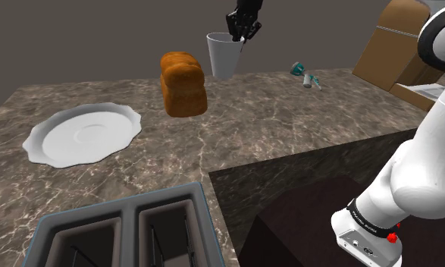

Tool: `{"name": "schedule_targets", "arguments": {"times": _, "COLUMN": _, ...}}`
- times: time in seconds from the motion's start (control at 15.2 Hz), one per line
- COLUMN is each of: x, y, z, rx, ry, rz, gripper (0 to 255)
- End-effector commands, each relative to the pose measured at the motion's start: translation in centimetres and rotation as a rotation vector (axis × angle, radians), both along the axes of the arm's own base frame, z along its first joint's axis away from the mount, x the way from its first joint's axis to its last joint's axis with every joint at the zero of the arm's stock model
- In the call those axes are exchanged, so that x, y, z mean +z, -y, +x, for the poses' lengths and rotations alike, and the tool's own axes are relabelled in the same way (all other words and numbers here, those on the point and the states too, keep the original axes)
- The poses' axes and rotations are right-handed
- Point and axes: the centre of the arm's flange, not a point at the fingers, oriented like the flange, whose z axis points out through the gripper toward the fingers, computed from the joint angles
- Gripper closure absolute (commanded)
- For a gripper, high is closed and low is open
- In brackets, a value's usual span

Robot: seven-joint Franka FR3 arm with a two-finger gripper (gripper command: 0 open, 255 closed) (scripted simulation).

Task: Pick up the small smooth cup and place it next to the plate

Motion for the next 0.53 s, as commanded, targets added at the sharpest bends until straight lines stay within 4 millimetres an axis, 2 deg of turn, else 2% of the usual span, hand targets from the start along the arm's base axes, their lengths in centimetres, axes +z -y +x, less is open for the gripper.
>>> {"name": "schedule_targets", "arguments": {"times": 0.0, "x": 0.4, "y": -2.5, "z": -0.9, "rx": -0.001, "ry": 0.000, "rz": 0.000, "gripper": 255}}
{"name": "schedule_targets", "arguments": {"times": 0.46, "x": 2.0, "y": -10.9, "z": -4.6, "rx": -0.001, "ry": 0.000, "rz": 0.000, "gripper": 255}}
